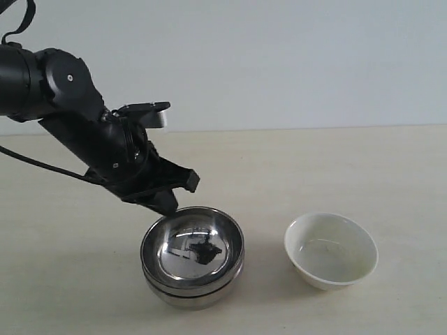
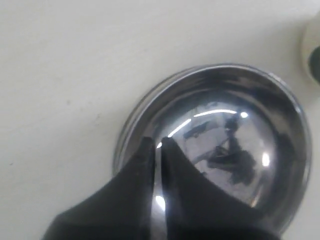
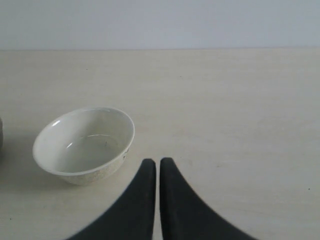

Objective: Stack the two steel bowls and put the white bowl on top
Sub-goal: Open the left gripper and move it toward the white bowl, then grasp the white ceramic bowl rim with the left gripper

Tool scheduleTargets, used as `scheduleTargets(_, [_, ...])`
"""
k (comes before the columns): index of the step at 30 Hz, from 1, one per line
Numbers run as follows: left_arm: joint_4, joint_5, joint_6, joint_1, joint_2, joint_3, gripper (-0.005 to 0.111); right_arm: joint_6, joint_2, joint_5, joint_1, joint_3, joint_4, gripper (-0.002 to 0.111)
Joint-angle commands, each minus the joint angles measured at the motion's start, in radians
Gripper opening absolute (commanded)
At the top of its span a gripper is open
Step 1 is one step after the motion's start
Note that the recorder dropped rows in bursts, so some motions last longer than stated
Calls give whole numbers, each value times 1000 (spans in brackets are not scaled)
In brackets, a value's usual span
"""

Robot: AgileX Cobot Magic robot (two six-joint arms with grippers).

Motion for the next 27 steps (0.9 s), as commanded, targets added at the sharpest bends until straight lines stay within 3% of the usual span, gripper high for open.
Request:
scheduleTargets(1, [-167,-49,174,-50,-10,-31,4,0,-6,-3,-4,5,-6,0])
scheduleTargets(3, [-185,-81,229,-87,-8,-66,15,0,-6,-3,-4,5,-6,0])
scheduleTargets(6, [-177,-152,236,-127,3,-113,57,0,-6,-3,-4,5,-6,0])
scheduleTargets(7, [-172,-153,236,-132,12,-121,62,0,-6,-3,-4,5,-6,0])
scheduleTargets(14, [-172,-159,234,-204,188,-266,61,0,-6,-3,-4,5,-6,0])
scheduleTargets(19, [-166,-159,234,-221,300,-369,61,0,-6,-3,-4,5,-6,0])
scheduleTargets(27, [-164,-157,269,-239,420,-422,61,0,-6,-3,-4,5,-6,0])
